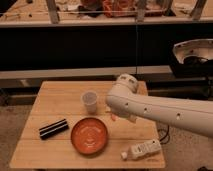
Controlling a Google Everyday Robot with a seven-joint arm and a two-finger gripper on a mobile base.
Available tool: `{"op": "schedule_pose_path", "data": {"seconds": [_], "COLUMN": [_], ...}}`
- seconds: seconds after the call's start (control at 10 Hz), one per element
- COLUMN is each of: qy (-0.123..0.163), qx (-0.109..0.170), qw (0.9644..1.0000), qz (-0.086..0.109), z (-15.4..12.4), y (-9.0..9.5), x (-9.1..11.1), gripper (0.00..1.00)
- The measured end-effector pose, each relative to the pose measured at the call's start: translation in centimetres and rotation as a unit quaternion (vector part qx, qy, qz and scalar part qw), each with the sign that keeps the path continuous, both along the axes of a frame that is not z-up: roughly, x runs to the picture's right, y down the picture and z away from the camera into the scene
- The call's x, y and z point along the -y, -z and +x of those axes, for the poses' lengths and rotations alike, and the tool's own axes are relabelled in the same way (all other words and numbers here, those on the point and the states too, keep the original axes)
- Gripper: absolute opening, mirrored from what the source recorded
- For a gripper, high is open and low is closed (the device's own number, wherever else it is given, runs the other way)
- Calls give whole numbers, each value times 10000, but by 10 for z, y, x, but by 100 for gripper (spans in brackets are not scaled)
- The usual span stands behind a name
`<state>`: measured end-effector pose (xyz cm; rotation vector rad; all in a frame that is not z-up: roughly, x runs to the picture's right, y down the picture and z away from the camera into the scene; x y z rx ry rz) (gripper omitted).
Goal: Pick up the ceramic bowl
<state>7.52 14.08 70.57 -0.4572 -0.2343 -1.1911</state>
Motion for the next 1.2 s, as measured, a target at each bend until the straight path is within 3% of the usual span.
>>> {"op": "schedule_pose_path", "data": {"seconds": [0.3, 0.5, 0.7, 1.2], "qy": [353, 684, 840, 1392], "qx": [183, 370, 467, 773], "qw": [9992, 9970, 9954, 9872], "qz": [24, 37, 46, -44], "z": [-9, -16, -20, -26], "y": [-4, -8, -11, -25], "x": [-7, -14, -18, -37], "gripper": [80, 80, 80, 80]}}
